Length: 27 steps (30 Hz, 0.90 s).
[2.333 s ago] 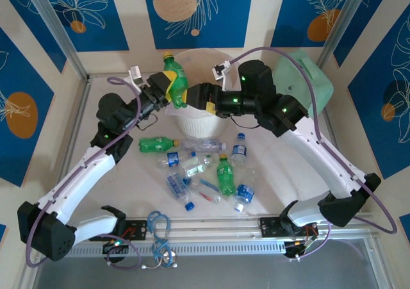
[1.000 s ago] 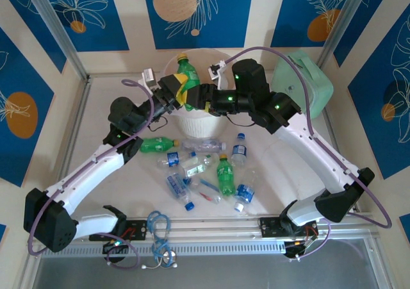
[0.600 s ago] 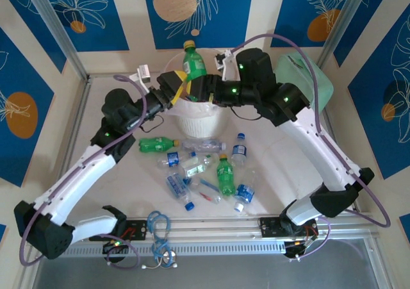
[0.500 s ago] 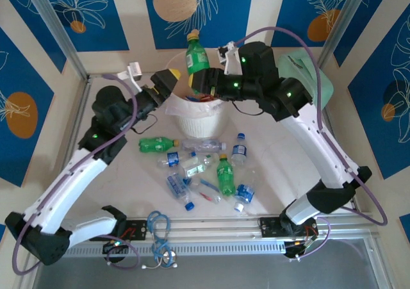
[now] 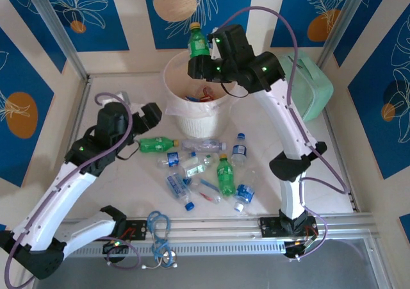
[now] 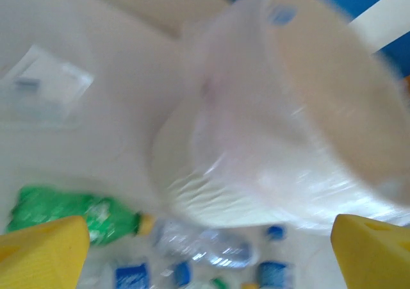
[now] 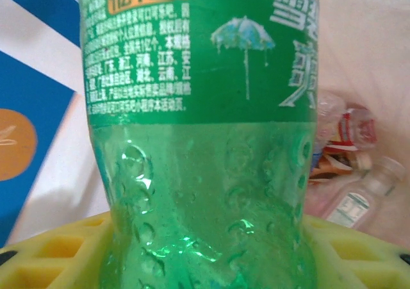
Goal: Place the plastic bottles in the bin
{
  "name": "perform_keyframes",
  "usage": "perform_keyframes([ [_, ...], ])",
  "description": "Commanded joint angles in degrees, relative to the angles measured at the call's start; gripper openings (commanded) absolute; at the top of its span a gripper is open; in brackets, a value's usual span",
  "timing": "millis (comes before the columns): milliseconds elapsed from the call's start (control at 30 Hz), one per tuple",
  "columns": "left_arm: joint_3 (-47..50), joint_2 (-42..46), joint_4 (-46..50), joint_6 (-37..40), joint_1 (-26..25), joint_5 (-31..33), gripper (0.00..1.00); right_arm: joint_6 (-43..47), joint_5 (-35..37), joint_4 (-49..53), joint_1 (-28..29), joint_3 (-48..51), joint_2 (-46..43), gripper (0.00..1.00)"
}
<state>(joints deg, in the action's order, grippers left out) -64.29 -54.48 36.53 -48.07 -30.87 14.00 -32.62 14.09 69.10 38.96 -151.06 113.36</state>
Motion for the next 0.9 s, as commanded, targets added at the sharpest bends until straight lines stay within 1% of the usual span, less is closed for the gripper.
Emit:
perform_keyframes([
  [0,3.73,2.39,5.61,-3.46,0.38,-0.1,0.93,2.6,3.26,3.28,-0.46,-1.29,1.3,0.56],
  [200,9.95,3.0,6.62,-8.04,0.38,-2.05,0.88,3.61,2.7,2.09,-1.17,0.38,3.71,0.56],
  [333,12.68,2.67,7.35,-9.98,0.38,-2.29,0.88,3.91,2.47,2.4,-1.69,0.42,5.66,0.57],
  [433,13.75,2.63,8.51,-11.06,0.51,-0.9,0.93,3.97,2.39,2.75,-1.7,0.73,6.52,0.63],
  [500,14.08,2.32,8.66,-11.9,1.02,-0.4,0.97,3.95,2.8,2.62,-1.44,1.45,6.53,0.73],
  [567,14.02,1.23,8.64,-12.61,2.21,-0.75,0.99,4.12,3.41,2.53,-1.09,1.55,6.44,0.82],
  [633,13.93,-0.46,8.65,-14.02,4.03,-2.23,0.99,4.17,3.66,2.57,-0.9,1.01,6.2,0.87],
  [700,13.93,-2.7,7.77,-15.77,5.99,-4.44,0.98,4.3,3.66,2.92,-0.65,-0.13,5.78,0.89],
  [867,14.81,-7.5,4.14,-20.54,9.46,-7.84,0.96,4.92,4.65,3.5,0.93,-1.07,2.62,0.9],
])
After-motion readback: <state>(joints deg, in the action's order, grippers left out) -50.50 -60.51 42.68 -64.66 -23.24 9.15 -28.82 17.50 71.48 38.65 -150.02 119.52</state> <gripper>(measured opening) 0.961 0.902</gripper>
